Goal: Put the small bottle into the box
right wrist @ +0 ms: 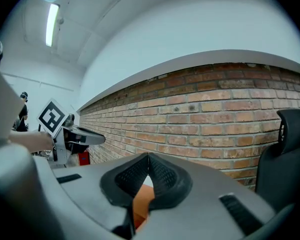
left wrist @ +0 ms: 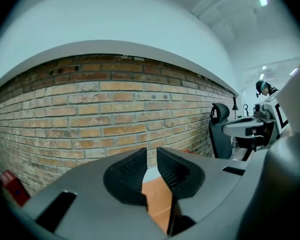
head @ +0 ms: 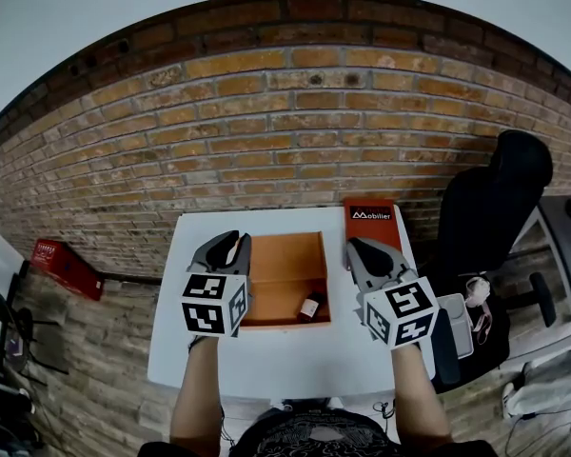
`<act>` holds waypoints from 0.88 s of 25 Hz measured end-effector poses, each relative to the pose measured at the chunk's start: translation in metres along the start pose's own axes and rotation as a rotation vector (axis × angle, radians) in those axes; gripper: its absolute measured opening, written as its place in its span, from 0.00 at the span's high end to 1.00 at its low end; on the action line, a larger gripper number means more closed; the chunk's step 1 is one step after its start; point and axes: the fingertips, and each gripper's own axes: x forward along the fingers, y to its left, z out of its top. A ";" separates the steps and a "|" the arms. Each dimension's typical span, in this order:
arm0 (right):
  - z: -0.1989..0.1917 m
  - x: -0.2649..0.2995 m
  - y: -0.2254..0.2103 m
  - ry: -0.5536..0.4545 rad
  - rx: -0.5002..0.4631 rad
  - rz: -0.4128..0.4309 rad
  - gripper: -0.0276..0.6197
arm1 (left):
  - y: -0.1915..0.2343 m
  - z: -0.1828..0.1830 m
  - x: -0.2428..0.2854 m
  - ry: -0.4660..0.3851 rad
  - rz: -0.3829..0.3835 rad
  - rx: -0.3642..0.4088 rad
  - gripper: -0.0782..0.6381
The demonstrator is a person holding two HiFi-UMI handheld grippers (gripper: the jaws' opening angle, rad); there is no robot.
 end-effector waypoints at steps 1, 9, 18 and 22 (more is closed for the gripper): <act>0.003 -0.001 0.000 -0.009 -0.002 -0.004 0.93 | 0.002 0.002 -0.002 -0.014 0.016 0.002 0.79; 0.011 -0.002 0.002 -0.031 -0.021 -0.019 0.93 | 0.010 0.001 -0.013 -0.068 0.066 0.002 0.84; 0.012 -0.003 0.003 -0.028 -0.028 -0.026 0.93 | 0.013 -0.007 -0.011 -0.052 0.080 -0.003 0.84; 0.014 -0.004 0.001 -0.034 -0.027 -0.039 0.93 | 0.013 -0.008 -0.010 -0.045 0.077 -0.003 0.84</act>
